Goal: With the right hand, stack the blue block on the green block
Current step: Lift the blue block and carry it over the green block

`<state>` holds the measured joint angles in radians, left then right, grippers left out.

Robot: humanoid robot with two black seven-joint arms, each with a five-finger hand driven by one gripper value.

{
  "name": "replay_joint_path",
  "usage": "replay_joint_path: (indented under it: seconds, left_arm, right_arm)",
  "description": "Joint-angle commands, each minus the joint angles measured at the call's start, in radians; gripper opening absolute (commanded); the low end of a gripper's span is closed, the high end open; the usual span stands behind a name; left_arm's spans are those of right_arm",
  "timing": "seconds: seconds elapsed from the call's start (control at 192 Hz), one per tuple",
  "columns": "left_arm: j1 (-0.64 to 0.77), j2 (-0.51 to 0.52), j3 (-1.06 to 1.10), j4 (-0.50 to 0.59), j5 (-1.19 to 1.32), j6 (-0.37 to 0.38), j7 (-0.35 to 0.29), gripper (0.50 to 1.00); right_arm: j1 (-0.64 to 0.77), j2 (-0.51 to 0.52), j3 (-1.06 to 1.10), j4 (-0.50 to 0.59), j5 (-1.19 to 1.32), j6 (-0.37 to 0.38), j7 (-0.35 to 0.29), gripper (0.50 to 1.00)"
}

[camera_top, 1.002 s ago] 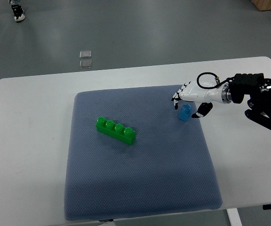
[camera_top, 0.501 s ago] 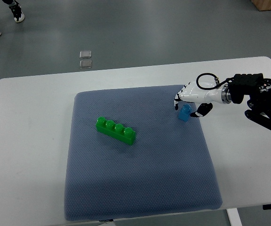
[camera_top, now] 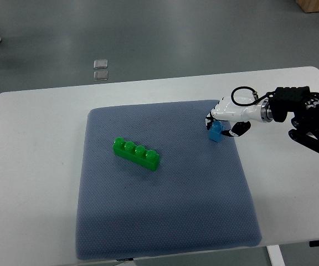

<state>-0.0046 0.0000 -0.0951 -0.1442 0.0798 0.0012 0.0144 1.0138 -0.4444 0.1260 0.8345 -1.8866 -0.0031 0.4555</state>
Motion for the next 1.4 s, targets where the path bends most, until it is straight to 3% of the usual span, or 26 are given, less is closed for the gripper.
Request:
replay_joint_path:
  seconds: [0.0,0.245,0.752,1.394]
  left_arm:
    - [0.000,0.000,0.000,0.000,0.000,0.000,-0.001,1.000]
    - [0.000,0.000,0.000,0.000,0.000,0.000,-0.001,1.000]
    - [0.000,0.000,0.000,0.000,0.000,0.000,0.001,1.000]
    - [0.000,0.000,0.000,0.000,0.000,0.000,-0.001,1.000]
  right_arm:
    - [0.000,0.001,0.000,0.000,-0.008,0.000,0.000,0.611]
    - [0.000,0.000,0.000,0.000,-0.009,0.000,0.000,0.552]
    - [0.063,0.033,0.004,0.018,-0.005,-0.029,0.000,0.554]
    - [0.141,0.171,0.001,0.179,-0.003,-0.037,0.005,0.556]
